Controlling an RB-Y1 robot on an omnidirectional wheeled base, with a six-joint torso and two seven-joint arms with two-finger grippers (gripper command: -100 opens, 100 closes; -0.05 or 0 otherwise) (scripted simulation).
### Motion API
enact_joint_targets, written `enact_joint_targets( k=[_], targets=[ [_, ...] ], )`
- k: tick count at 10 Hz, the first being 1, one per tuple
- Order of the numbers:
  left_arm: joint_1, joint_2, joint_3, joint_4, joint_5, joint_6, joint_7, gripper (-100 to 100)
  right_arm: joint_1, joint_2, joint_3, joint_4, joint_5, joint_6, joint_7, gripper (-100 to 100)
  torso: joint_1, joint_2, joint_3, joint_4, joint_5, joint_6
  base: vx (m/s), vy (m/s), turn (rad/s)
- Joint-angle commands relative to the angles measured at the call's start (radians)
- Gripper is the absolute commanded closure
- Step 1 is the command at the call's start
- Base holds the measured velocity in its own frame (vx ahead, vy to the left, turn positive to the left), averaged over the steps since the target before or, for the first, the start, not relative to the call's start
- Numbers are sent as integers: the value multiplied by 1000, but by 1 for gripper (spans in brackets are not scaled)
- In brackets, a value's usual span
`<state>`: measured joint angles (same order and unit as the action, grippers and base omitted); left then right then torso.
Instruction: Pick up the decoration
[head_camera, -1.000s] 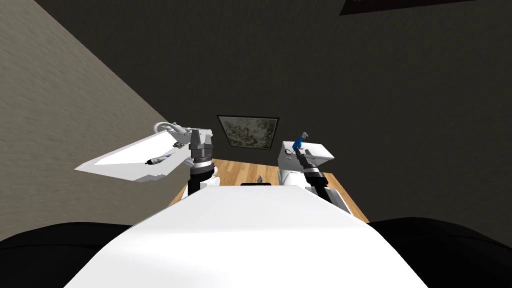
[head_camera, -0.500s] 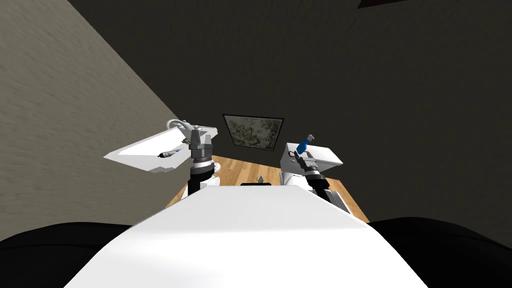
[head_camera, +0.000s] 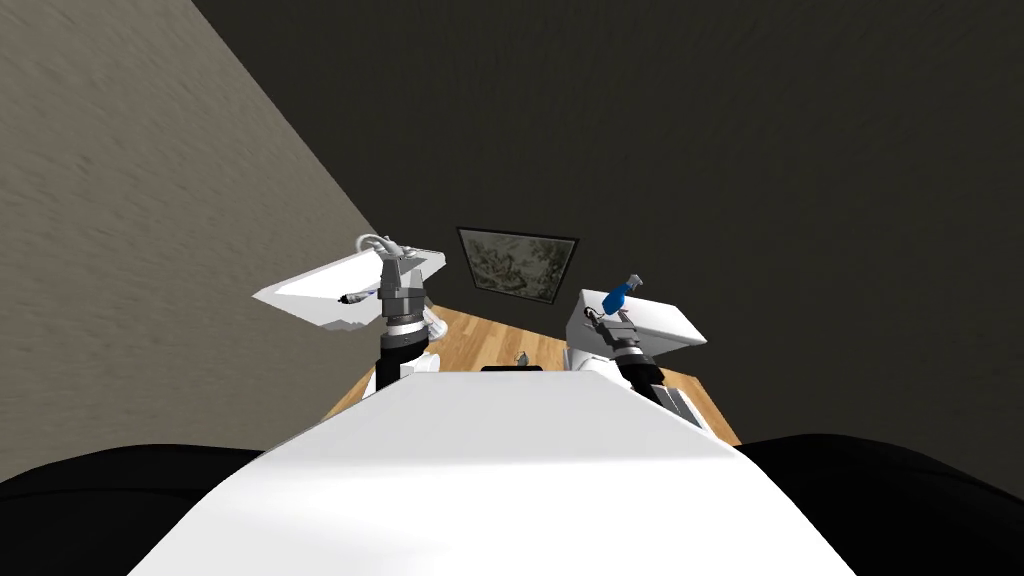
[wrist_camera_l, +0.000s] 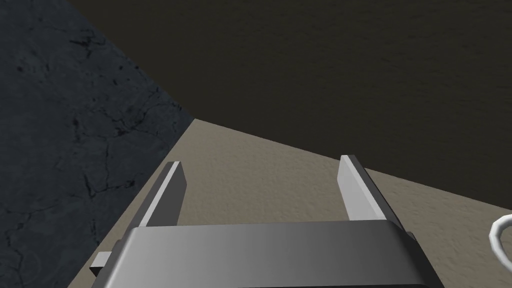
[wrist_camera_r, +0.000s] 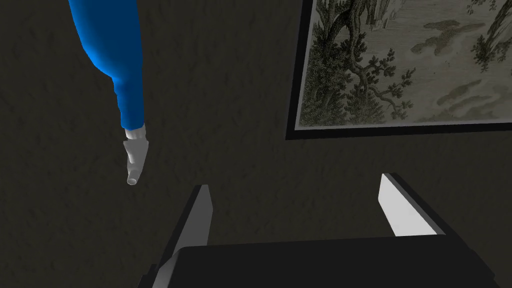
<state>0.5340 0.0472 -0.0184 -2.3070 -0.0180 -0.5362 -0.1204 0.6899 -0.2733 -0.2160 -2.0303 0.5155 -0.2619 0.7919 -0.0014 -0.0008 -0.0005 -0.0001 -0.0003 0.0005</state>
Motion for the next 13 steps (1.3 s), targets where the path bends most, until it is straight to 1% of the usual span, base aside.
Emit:
enact_joint_targets(
  k=[1, 2, 3, 4, 5, 6, 7, 8, 9, 10, 11, 12, 13],
  targets=[
    [0, 0, 0, 0, 0, 0, 0, 0, 4, -3, -3, 11, 18, 5, 43, -100, 0, 0, 0, 0, 0, 0, 0, -20, 105],
    [0, 0, 0, 0, 0, 0, 0, 0, 14, -15, -11, 35, 52, 12, 74, -100, 0, 0, 0, 0, 0, 0, -3, -16, 212],
    [0, 0, 0, 0, 0, 0, 0, 0, 14, -15, -11, 35, 52, 12, 96, -100, 0, 0, 0, 0, 0, 0, -2, -18, 108],
    [0, 0, 0, 0, 0, 0, 0, 0, 24, -28, -19, 59, 86, 20, 123, -100, 0, 0, 0, 0, 0, 1, -4, -16, 174],
    [0, 0, 0, 0, 0, 0, 0, 0, 24, -28, -19, 59, 86, 20, 149, -100, 0, 0, 0, 0, 0, 0, -4, -18, 111],
    [0, 0, 0, 0, 0, 0, 0, 0, 33, -40, -27, 84, 120, 28, 179, -100, 0, 0, 0, 0, 0, 1, -2, -18, 217],
    [0, 0, 0, 0, 0, 0, 0, 0, 33, -40, -27, 84, 120, 28, 201, -100, 0, 0, 0, 0, 0, 0, -3, -18, 104],
    [0, 0, 0, 0, 0, 0, 0, 0, 42, -53, -35, 109, 153, 36, 234, -100, 0, 0, 0, 0, 0, 1, -3, -14, 170],
    [0, 0, 0, 0, 0, 0, 0, 0, 42, -53, -35, 109, 153, 36, 252, -100, 0, 0, 0, 0, 0, 0, -2, -17, 100],
    [0, 0, 0, 0, 0, 0, 0, 0, 51, -66, -43, 134, 185, 44, 283, -100, 0, 0, 0, 0, 0, 1, -4, -17, 177],
    [0, 0, 0, 0, 0, 0, 0, 0, 51, -66, -43, 134, 185, 44, 302, -100, 0, 0, 0, 0, 0, 0, -4, -18, 116],
    [0, 0, 0, 0, 0, 0, 0, 0, 59, -78, -50, 158, 216, 52, 334, -100, 0, 0, 0, 0, 0, 1, -6, -15, 191],
    [0, 0, 0, 0, 0, 0, 0, 0, 59, -78, -50, 158, 216, 52, 350, -100, 0, 0, 0, 0, 0, 0, -3, -15, 95]
  ],
)
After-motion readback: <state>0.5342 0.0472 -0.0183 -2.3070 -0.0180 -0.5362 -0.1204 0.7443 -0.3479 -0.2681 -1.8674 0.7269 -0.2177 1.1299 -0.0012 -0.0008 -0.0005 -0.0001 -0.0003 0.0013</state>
